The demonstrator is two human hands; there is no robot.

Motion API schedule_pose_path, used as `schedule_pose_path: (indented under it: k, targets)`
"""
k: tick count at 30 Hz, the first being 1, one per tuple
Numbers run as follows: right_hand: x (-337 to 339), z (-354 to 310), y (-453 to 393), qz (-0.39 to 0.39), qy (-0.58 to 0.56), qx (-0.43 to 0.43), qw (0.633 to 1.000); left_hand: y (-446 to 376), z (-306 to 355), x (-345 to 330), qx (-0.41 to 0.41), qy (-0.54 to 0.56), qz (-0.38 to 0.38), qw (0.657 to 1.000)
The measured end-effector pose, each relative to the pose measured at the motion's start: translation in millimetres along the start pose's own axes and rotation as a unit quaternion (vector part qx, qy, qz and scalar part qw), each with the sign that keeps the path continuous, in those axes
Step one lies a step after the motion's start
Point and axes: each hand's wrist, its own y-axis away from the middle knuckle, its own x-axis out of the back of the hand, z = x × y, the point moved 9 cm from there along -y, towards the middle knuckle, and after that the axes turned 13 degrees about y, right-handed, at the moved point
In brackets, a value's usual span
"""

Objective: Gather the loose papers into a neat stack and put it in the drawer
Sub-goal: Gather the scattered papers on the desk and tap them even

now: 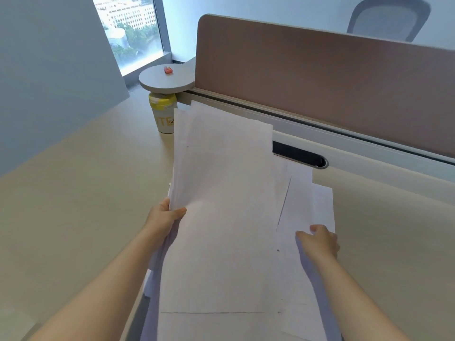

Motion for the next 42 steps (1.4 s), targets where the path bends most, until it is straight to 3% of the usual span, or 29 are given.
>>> schedule_pose_path:
  k: [5,8,14,16,18,22,24,27,32,34,39,42]
  targets:
    - [-20,-6,-13,-0.051,-0.194,-0.051,0.978,-53,10,-16,0.03,-0.037,-0.053,0.997]
    - [-27,-16,-23,-0.078,-0.127,-0.056,0.987,-79,15,-33,0.034,-0.079,-0.084,0.993]
    - [-58,-41,-28,-0.121,-0.136,-0.062,0.981,-113,18,-52,0.005,-0.18,-0.097,0.979]
    - [-70,-50,-29,-0.152,-0.147,-0.063,0.975,-125,18,-52,0.008,-0.256,-0.108,0.961]
    - [-76,-58,-27,-0.162,-0.155,-0.059,0.973,-139,21,-51,-0.015,-0.378,-0.111,0.919]
    - [-70,-69,-29,-0.095,-0.169,-0.058,0.979,-149,33,-62,-0.087,-0.498,-0.113,0.856]
    - [-64,-74,-27,-0.072,-0.186,-0.052,0.979,-148,31,-67,-0.075,-0.484,-0.12,0.864]
    - [-64,-76,-26,-0.074,-0.219,-0.051,0.972,-149,24,-69,-0.029,-0.406,-0.129,0.904]
    - [-80,-85,-24,-0.104,-0.336,-0.095,0.931,-144,27,-64,-0.016,-0.507,-0.125,0.852]
    - [-84,-89,-22,-0.116,-0.353,-0.104,0.923,-143,29,-60,-0.014,-0.508,-0.128,0.852]
    - [-97,-104,-20,-0.146,-0.368,-0.105,0.912,-150,36,-46,0.004,-0.377,-0.153,0.913]
    - [-109,-114,-16,-0.167,-0.339,-0.108,0.92,-149,42,-39,0.011,-0.346,-0.154,0.926]
